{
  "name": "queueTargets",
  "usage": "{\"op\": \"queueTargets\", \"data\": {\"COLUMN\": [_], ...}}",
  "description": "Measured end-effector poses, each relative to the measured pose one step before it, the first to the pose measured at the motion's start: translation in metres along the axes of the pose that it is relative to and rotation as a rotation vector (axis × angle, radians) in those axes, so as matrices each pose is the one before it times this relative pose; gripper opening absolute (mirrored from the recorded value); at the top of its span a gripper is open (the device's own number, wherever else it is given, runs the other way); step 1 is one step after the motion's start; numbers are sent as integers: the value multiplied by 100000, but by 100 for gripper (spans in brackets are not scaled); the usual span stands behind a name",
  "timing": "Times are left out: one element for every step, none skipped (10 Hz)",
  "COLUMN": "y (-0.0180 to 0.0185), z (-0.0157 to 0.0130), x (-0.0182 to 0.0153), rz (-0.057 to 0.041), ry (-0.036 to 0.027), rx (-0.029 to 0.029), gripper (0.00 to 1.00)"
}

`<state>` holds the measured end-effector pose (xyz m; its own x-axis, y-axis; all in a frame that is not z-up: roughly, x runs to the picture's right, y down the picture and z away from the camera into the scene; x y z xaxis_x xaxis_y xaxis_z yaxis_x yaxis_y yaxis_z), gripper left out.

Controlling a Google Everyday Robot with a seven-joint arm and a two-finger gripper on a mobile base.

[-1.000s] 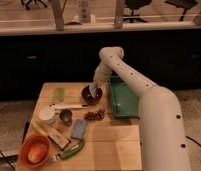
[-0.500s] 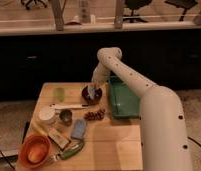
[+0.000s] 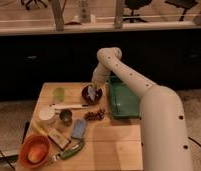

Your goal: Place towel in purple bowl

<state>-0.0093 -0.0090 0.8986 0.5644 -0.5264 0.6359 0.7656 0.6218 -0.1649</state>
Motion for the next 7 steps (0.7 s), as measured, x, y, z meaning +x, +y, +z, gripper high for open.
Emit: {"op": "queueTargets", "data": {"y": [17, 61, -27, 18, 59, 31, -3], "z": [-74, -60, -70, -49, -10, -46, -13], "x": [33, 34, 17, 29, 39, 38, 25], "rz": [-31, -71, -72, -37, -50, -109, -88], "ry": [164, 207, 179, 146, 78, 165, 70], "rx": [-112, -257, -6, -106, -134, -161, -148], "gripper": [80, 80, 80, 80, 80, 80, 80]}}
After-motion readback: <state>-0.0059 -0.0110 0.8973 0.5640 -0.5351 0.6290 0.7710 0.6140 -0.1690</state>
